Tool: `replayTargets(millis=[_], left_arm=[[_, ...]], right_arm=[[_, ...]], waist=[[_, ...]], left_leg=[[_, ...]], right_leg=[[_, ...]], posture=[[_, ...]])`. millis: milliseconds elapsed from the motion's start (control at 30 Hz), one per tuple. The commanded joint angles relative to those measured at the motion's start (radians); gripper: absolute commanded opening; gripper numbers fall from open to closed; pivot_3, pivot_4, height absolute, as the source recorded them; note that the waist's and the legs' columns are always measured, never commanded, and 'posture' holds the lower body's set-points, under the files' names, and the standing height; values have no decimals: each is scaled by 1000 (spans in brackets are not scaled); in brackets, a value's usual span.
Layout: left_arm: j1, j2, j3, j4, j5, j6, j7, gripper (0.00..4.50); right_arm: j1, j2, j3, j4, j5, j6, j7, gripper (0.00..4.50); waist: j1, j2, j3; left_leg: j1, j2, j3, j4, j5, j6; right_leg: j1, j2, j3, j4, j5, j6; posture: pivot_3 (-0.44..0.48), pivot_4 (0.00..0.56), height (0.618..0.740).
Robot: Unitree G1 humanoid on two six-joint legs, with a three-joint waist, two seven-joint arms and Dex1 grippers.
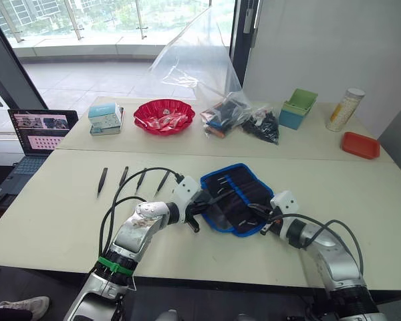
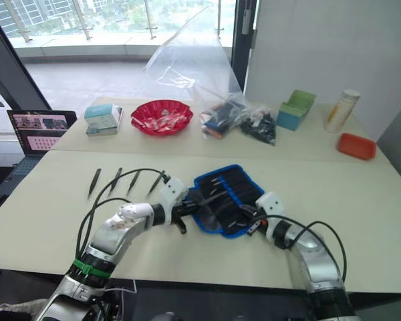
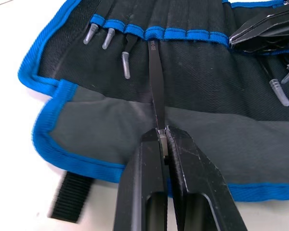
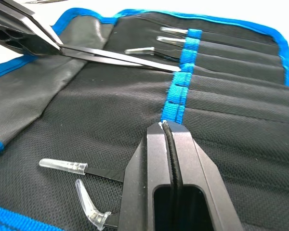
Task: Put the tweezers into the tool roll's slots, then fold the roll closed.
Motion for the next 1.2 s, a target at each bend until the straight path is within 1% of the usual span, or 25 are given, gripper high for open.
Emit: replayTargets(millis=[33,200,333,733,1000,1133,1200], left_arm=[[-13,9,-46,-2,13,3,-36,0],[-15,25,-39,1,19,7,-40,0],[-43,36,-32,11,22,5,-52,0],[-145,-22,-41,175,61,-52,-49,0],[-145,57,-52,164,87,-24,-101,0],[-170,17,-33,203,74,-55,-82,0],[-186,-13,-45,236,81,-77,-80,0]], right_arm=[[41,-1,37,30,-29,50,-1,30],[48,-3,37,27,-28,49,-3,30],[53,0,44,29,-32,48,-4,30],[48,2,50,49,-41,36,-7,30],[54,0,48,51,-42,32,-10,30],[51,6,55,61,-46,26,-10,30],[45,8,58,63,-47,28,-10,30]], waist=[[0,0,0],[0,-1,-1],[0,-1,-1],[1,-2,-2],[-5,-3,-2],[-3,-4,-3],[-2,-5,-4]], left_leg=[[0,0,0,0,0,0],[0,0,0,0,0,0],[0,0,0,0,0,0],[1,-1,-1,0,0,1],[2,0,-1,0,0,1],[2,0,-1,0,0,1],[2,0,-1,0,0,1]], right_leg=[[0,0,0,0,0,0],[0,0,0,0,0,0],[0,0,0,0,0,0],[1,0,0,0,0,0],[1,0,0,1,0,0],[1,0,0,1,0,0],[1,0,0,1,0,0]], posture=[[0,150,740],[0,150,740],[0,150,740],[0,150,740],[0,150,740],[0,150,740],[0,150,740]])
